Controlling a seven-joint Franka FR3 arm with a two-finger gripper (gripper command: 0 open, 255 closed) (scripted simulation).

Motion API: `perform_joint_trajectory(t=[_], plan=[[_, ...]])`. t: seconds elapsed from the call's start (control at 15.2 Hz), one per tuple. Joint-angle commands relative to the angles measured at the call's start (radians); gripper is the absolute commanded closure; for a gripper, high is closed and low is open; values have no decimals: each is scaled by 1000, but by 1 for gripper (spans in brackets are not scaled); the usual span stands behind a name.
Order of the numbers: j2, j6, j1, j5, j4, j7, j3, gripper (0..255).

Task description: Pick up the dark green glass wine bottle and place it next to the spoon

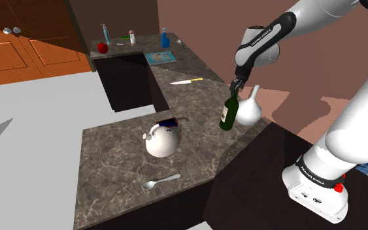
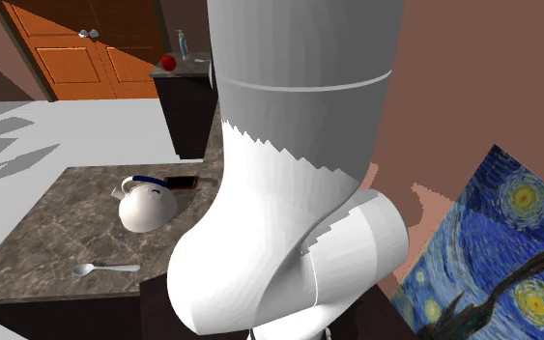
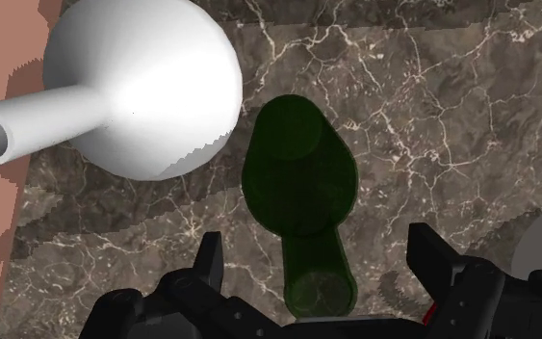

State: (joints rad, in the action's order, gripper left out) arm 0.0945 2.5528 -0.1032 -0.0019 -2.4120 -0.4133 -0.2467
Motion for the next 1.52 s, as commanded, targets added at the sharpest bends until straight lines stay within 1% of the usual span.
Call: perform_joint_trajectory(t=[0.0,0.4,0.46,1.06,1.45], plan=[[11,13,0,4,-2,-2,1,0],[11,12,0,4,-1,-3,1,0],[11,12,0,4,-1,-3,1,255],[11,13,0,4,-1,-3,1,255],[-57,-70,2,-22,14,15,-3,255]])
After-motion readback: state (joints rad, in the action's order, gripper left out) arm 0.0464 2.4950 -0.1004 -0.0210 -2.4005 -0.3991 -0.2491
